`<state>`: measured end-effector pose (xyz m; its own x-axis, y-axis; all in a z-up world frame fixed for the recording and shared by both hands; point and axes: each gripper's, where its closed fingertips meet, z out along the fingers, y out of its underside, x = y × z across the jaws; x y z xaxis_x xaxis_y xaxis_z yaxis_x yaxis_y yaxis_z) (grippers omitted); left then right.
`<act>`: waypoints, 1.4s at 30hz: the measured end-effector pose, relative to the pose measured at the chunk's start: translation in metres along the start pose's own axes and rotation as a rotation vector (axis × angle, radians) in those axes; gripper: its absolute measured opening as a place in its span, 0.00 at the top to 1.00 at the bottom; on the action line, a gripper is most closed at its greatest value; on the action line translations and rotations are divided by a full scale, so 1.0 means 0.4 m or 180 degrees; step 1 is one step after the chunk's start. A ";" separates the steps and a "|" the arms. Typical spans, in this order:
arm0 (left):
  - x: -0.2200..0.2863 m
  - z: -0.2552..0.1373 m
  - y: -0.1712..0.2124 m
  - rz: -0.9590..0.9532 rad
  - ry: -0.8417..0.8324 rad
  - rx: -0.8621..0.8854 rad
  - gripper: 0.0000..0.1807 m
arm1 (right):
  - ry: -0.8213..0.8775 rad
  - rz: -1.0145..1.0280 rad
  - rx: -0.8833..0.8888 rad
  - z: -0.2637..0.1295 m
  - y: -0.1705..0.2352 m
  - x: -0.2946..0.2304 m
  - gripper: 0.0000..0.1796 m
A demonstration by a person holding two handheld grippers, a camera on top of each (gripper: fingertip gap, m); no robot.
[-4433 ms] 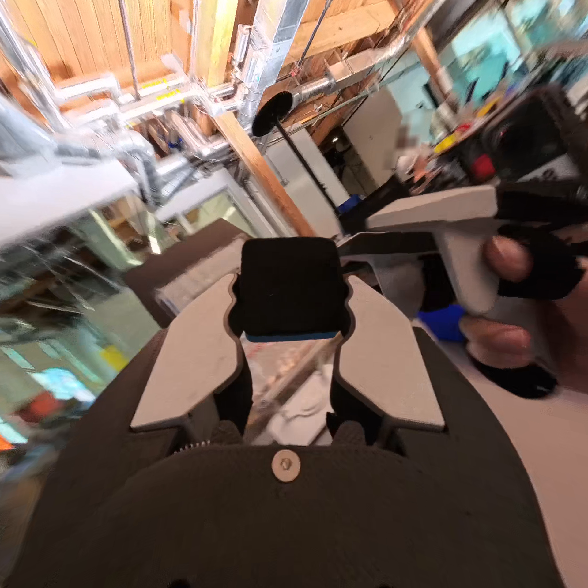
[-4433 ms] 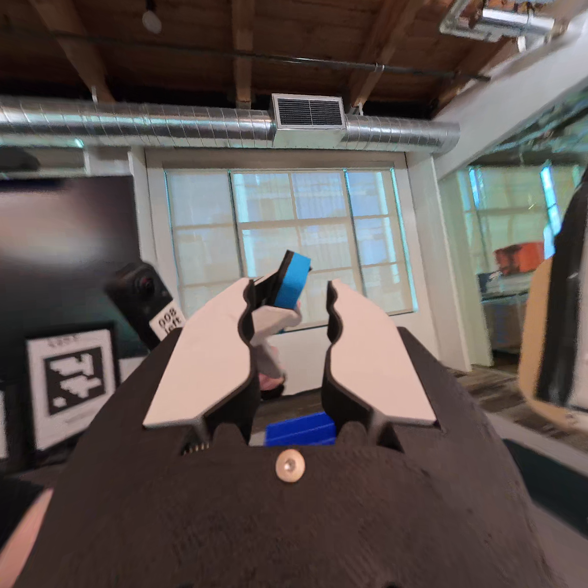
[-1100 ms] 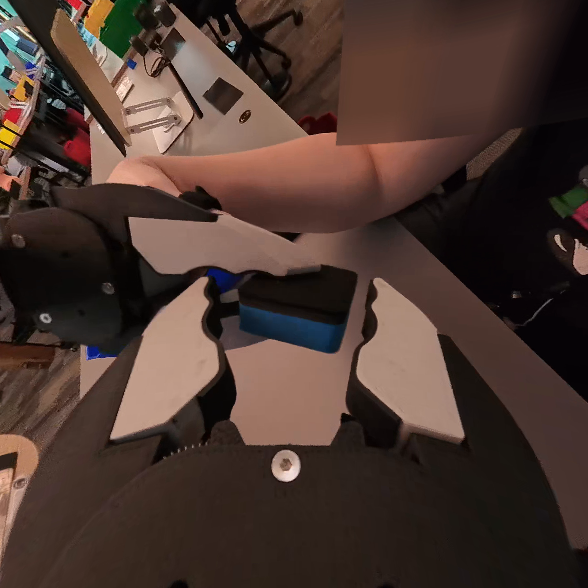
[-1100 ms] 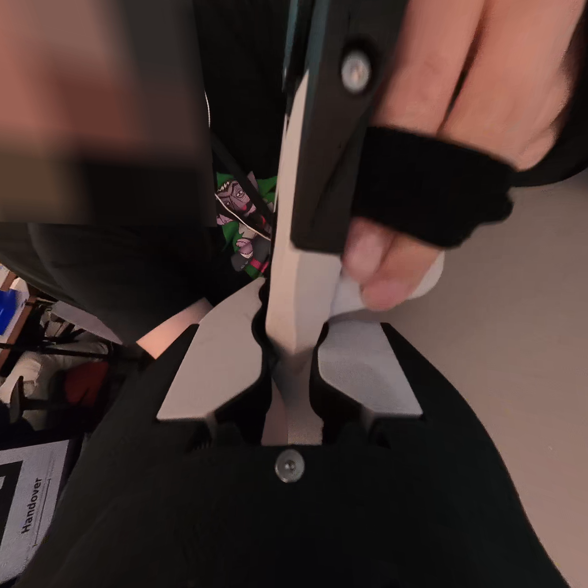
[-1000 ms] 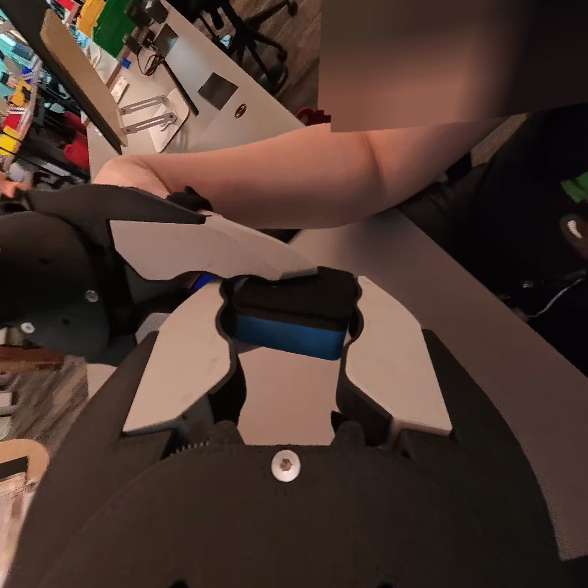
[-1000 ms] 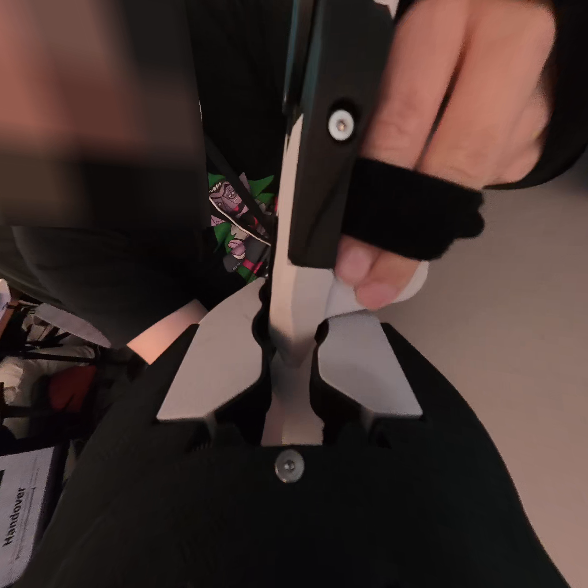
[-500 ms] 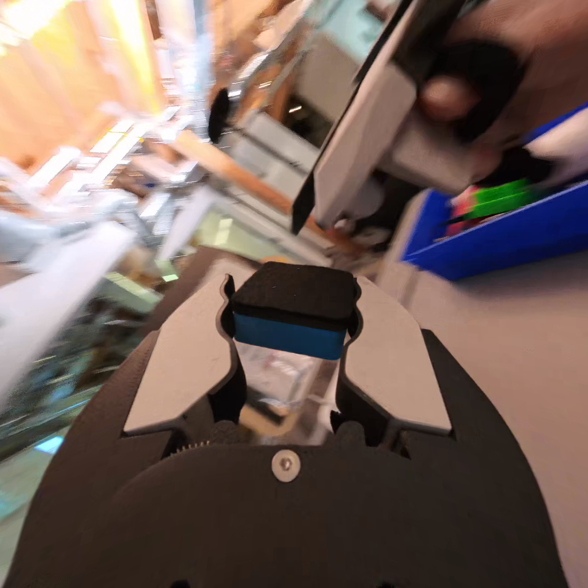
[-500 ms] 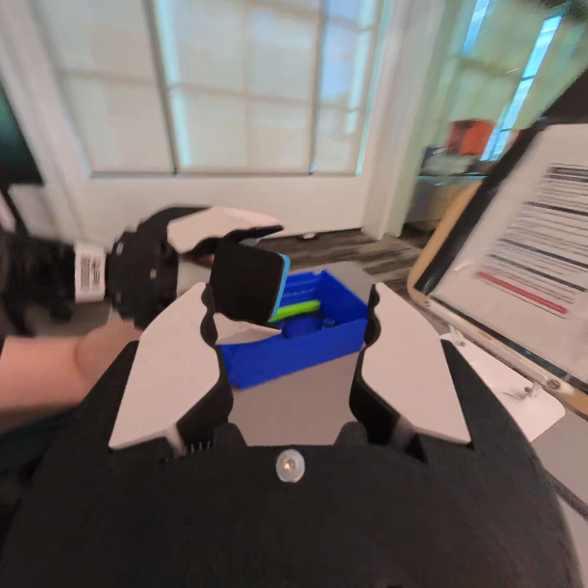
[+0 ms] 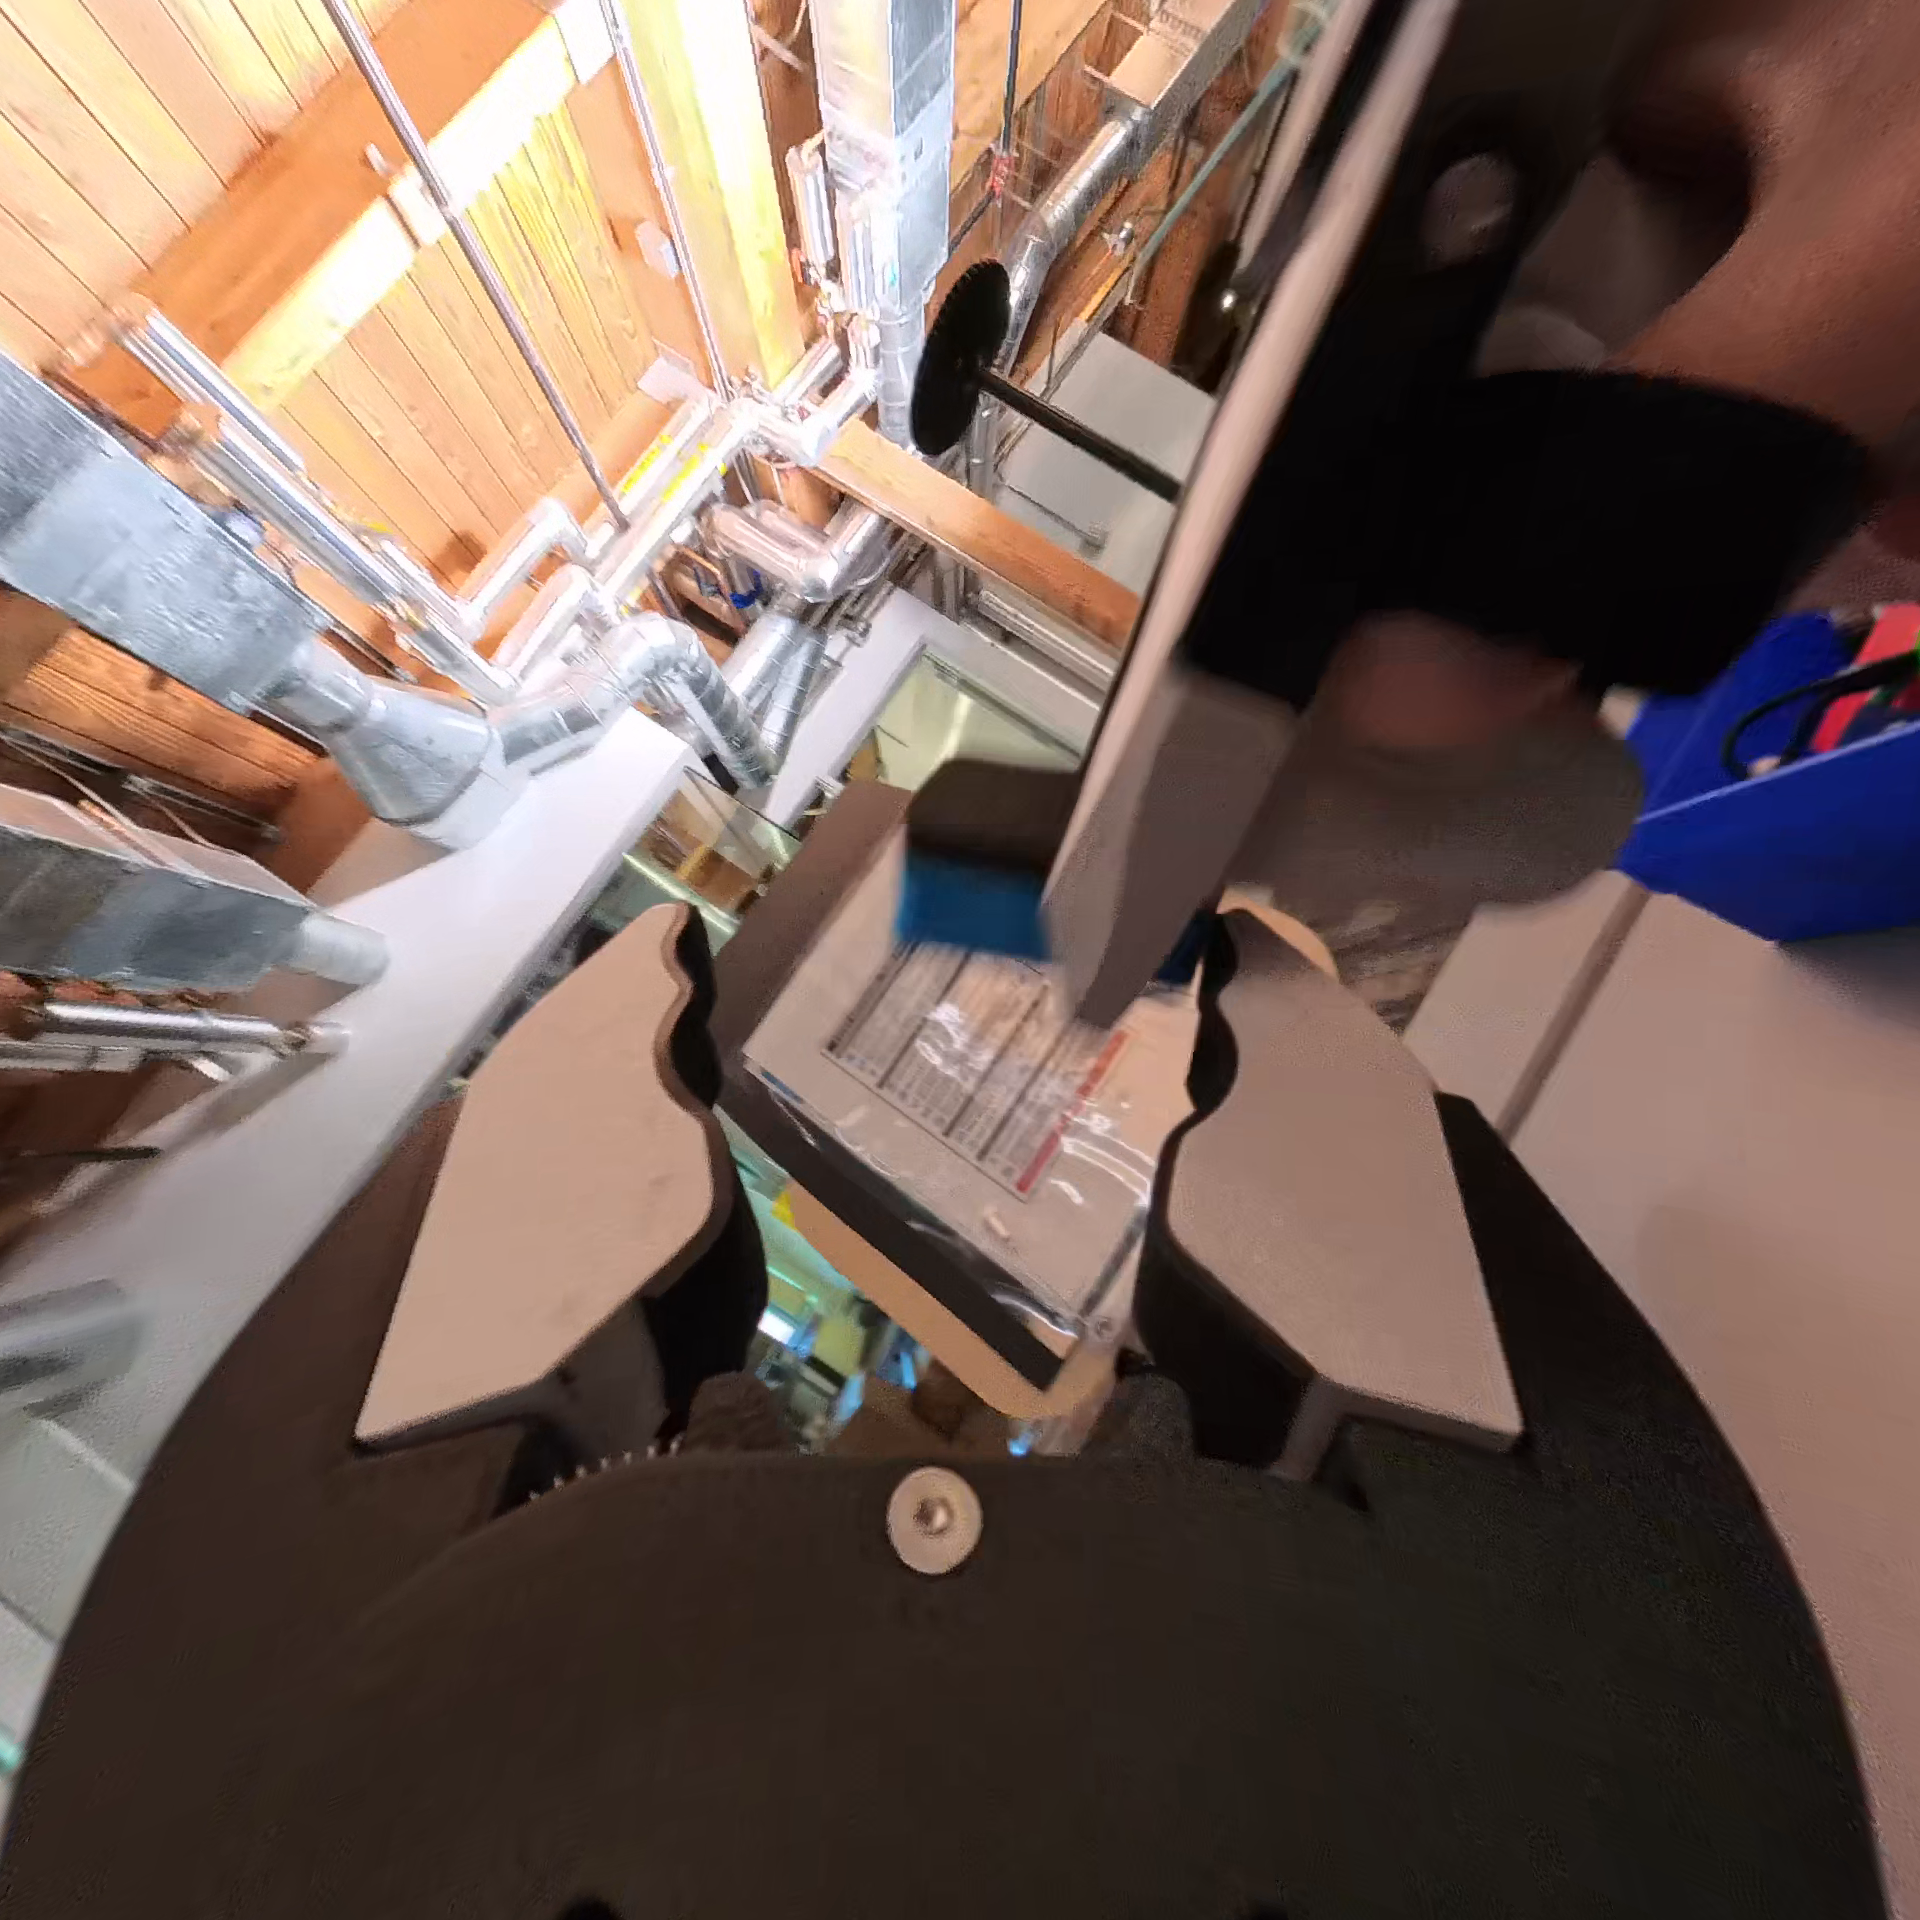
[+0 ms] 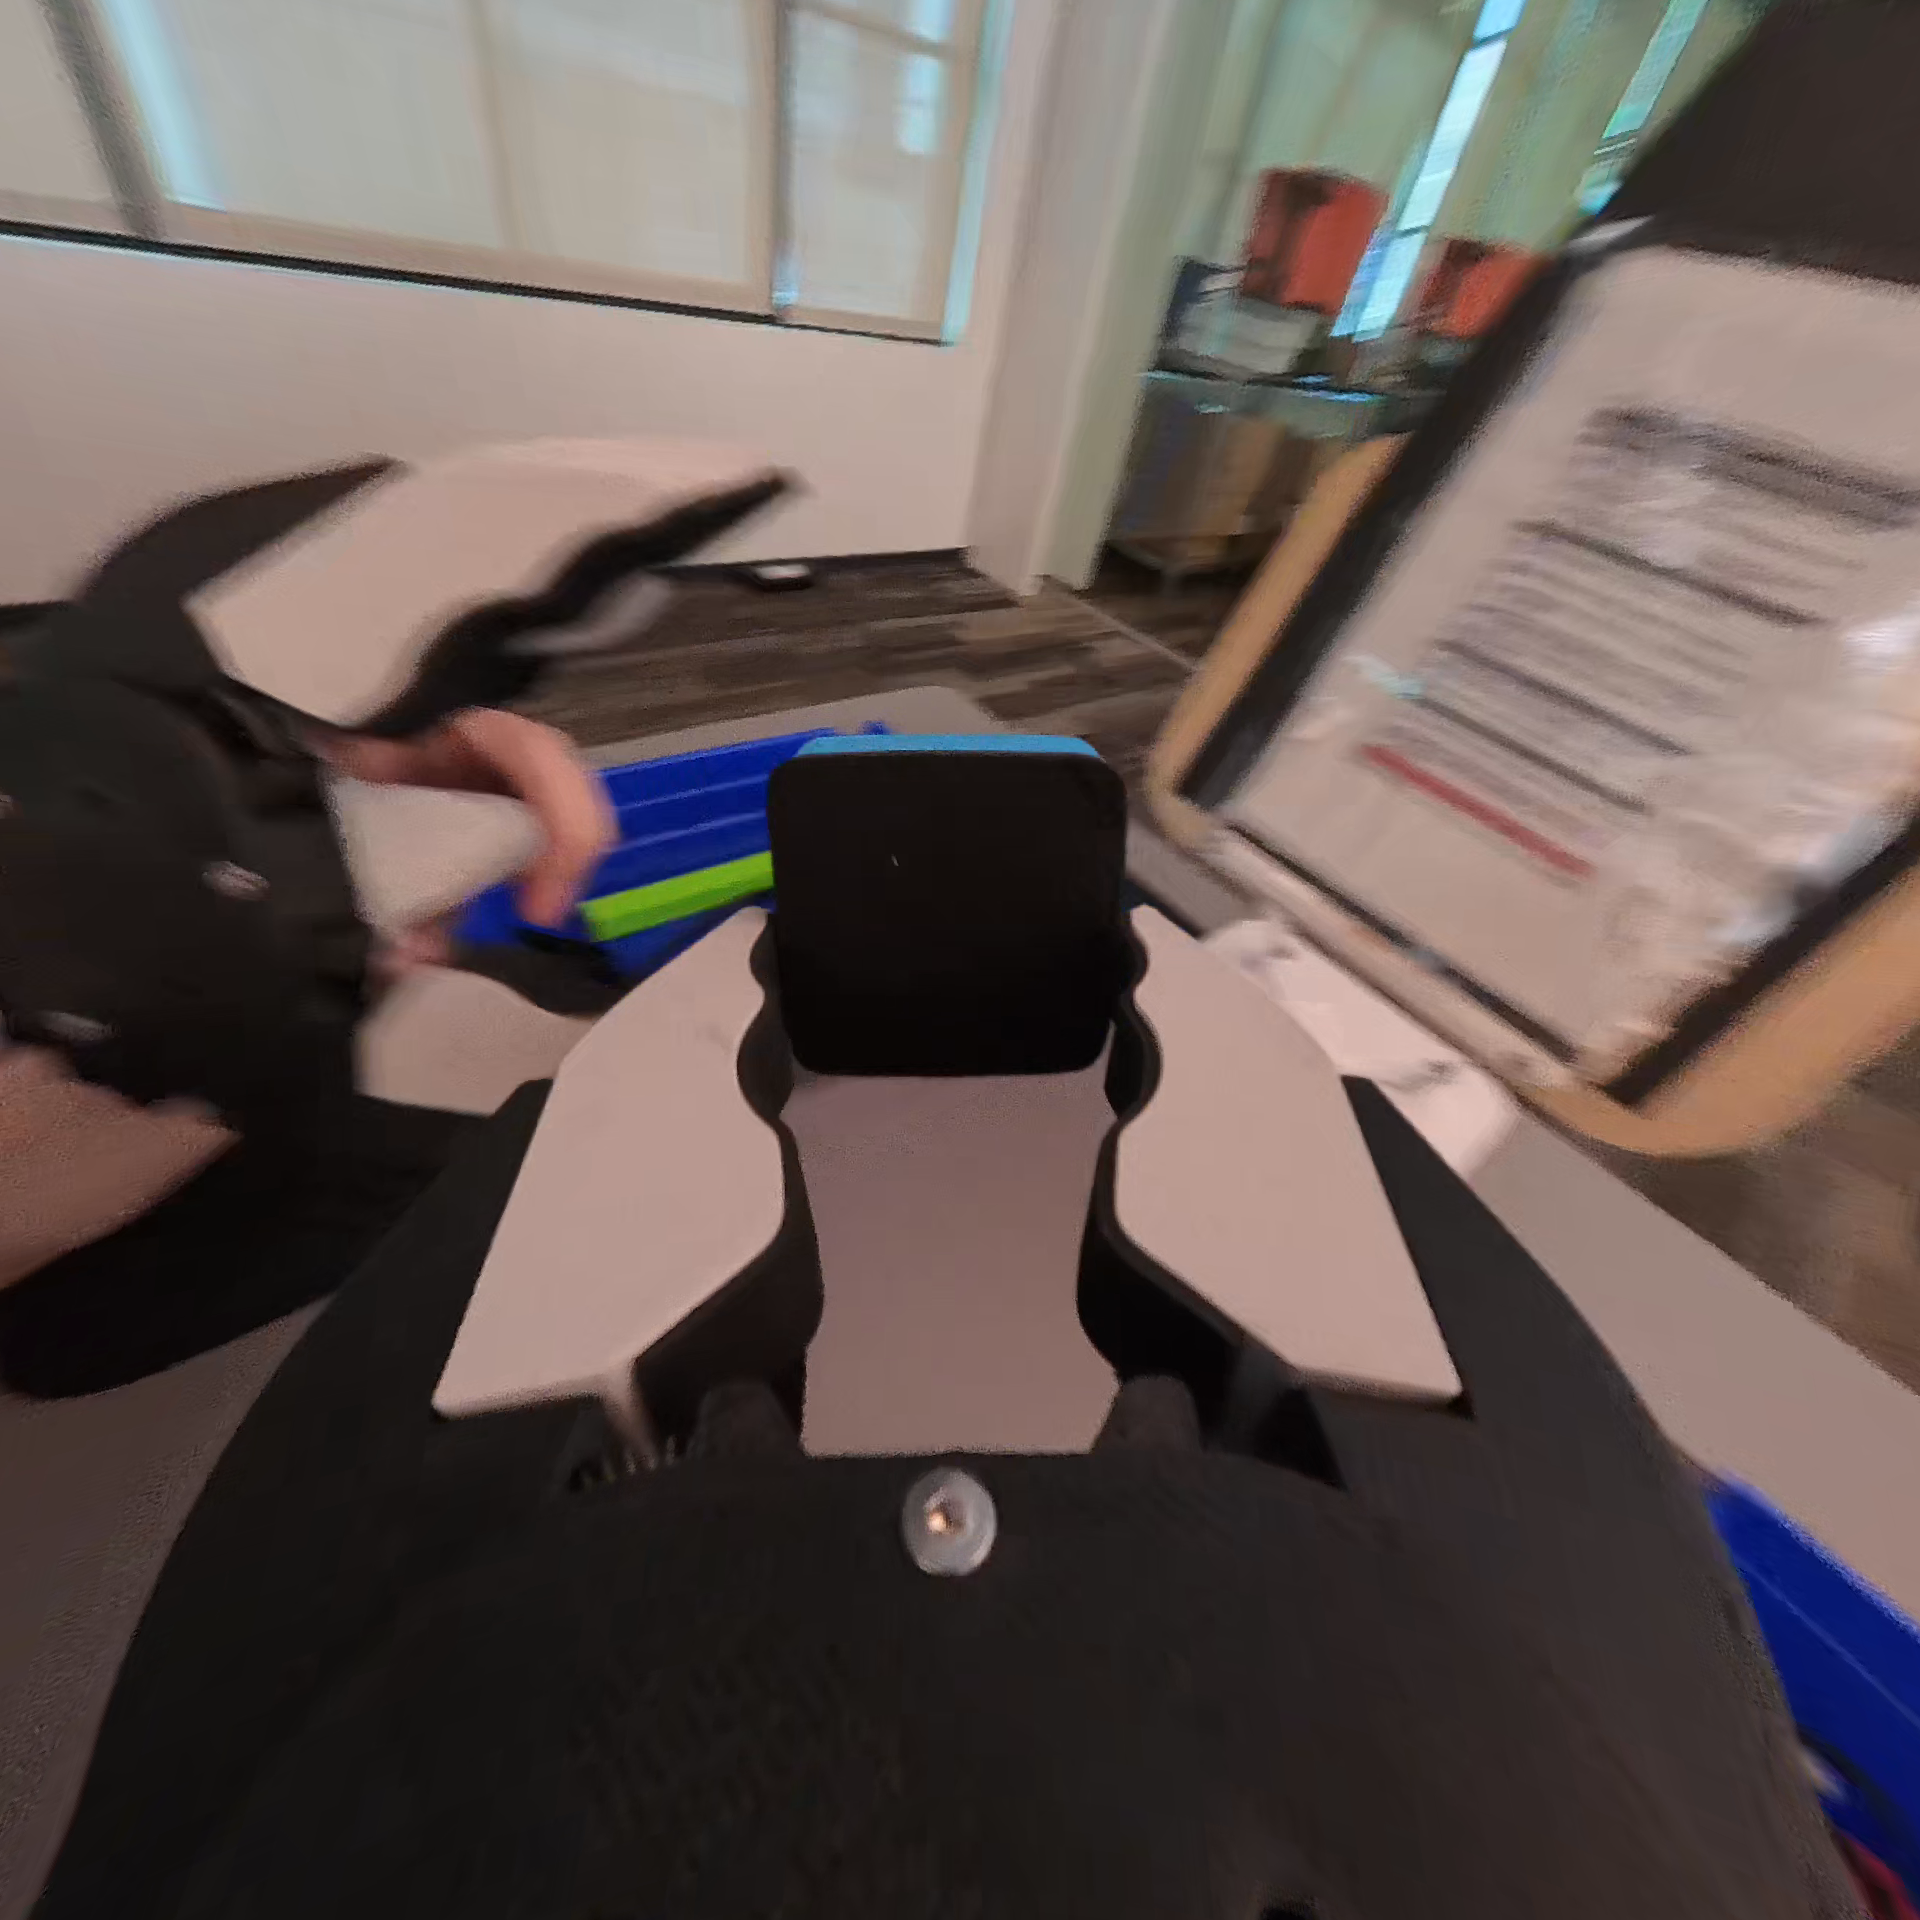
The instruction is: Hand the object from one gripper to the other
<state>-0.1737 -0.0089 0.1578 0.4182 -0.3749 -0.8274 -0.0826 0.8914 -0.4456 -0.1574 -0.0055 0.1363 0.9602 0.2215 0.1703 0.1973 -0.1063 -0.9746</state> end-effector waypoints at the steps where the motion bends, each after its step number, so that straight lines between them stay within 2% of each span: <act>1: -0.011 0.000 0.008 -0.0119 0.0034 -0.0063 0.50 | 0.0305 -0.0009 0.0010 -0.035 0.007 0.071 0.67; 3: -0.042 -0.005 0.025 -0.0322 0.0081 -0.0164 0.51 | 0.0989 0.0163 -0.0219 -0.126 0.077 0.245 0.67; 5: -0.082 -0.013 0.057 -0.0452 0.0070 -0.0318 0.53 | 0.1500 0.0613 -0.0660 -0.220 0.217 0.401 0.66; 7: -0.123 -0.023 0.094 -0.0535 0.0025 -0.0480 0.55 | 0.1623 0.1226 -0.1235 -0.292 0.389 0.483 0.66; 9: -0.160 -0.034 0.131 -0.0601 -0.0036 -0.0616 0.56 | 0.1544 0.1710 -0.1963 -0.357 0.545 0.492 0.66; 11: -0.180 -0.042 0.166 -0.0664 -0.0016 -0.0739 0.58 | 0.1335 0.2006 -0.2683 -0.416 0.651 0.447 0.65; 14: -0.198 -0.053 0.228 -0.0747 0.0042 -0.1005 0.57 | 0.0931 0.2214 -0.2989 -0.420 0.704 0.375 0.66; 16: -0.203 -0.062 0.275 -0.0792 0.0086 -0.1219 0.56 | 0.0931 0.2203 -0.3144 -0.422 0.720 0.362 0.65; 21: -0.185 -0.111 0.413 -0.1175 0.0436 -0.1970 0.50 | 0.1144 0.2021 -0.3384 -0.444 0.733 0.370 0.65; 24: -0.170 -0.154 0.477 -0.1335 0.0693 -0.2271 0.56 | 0.1352 0.1985 -0.3265 -0.455 0.707 0.393 0.64; 27: -0.152 -0.203 0.540 -0.1493 0.0923 -0.2631 0.59 | 0.1468 0.1883 -0.3088 -0.459 0.668 0.406 0.57; 30: -0.132 -0.249 0.597 -0.1602 0.1093 -0.2982 0.61 | 0.1609 0.1702 -0.3108 -0.473 0.638 0.413 0.57; 33: -0.094 -0.296 0.654 -0.1649 0.1344 -0.3387 0.65 | 0.1764 0.1417 -0.2940 -0.464 0.570 0.422 0.58; 37: -0.014 -0.331 0.727 -0.1681 0.1738 -0.3867 0.69 | 0.1867 0.0913 -0.2387 -0.412 0.429 0.412 0.59; 42: 0.125 -0.285 0.801 -0.1511 0.2153 -0.3808 0.70 | 0.1657 0.0408 -0.1869 -0.334 0.294 0.344 0.63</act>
<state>-0.2821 0.2288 -0.0652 0.1503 -0.9156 -0.3730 -0.8918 0.0374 -0.4510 0.0244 -0.1169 0.0644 0.9229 -0.2932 0.2495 0.0118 -0.6262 -0.7796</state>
